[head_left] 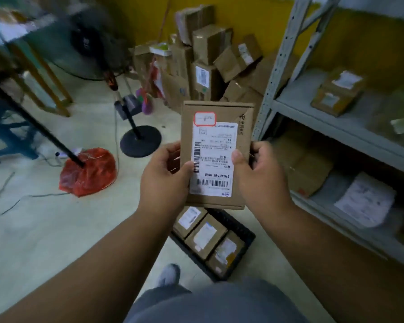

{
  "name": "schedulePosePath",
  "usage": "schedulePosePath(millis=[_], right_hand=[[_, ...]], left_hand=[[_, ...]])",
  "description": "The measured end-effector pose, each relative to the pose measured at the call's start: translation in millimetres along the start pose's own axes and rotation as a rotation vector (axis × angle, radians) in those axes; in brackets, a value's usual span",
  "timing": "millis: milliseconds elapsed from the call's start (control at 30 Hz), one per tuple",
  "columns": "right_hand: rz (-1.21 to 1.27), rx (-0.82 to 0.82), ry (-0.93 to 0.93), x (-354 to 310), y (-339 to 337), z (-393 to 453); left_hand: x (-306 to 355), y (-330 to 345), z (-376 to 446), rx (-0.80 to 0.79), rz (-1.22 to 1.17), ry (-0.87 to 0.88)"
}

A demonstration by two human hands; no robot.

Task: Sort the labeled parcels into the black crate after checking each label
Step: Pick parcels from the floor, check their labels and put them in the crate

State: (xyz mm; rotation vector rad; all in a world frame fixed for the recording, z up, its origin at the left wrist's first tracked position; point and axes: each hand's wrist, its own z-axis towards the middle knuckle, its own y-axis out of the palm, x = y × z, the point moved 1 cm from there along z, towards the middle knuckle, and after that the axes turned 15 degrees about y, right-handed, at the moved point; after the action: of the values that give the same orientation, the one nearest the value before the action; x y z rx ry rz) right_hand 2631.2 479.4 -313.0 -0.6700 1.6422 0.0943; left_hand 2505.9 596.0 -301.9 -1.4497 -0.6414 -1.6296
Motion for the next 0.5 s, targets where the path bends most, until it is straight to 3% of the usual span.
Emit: schedulePosePath(millis=[167,300,500], right_hand=[[0.069,0.386,0.141,13,-11,14],[0.014,0.603,0.224,13,0,9],[-0.018,0.701,0.355,45,32,-2]], left_hand=[[-21,34,63,-0.410,-0.051,0.069],[-35,47,96,-0.570,-0.021,0.078],[-71,49,102,-0.792,0.181,0.103]])
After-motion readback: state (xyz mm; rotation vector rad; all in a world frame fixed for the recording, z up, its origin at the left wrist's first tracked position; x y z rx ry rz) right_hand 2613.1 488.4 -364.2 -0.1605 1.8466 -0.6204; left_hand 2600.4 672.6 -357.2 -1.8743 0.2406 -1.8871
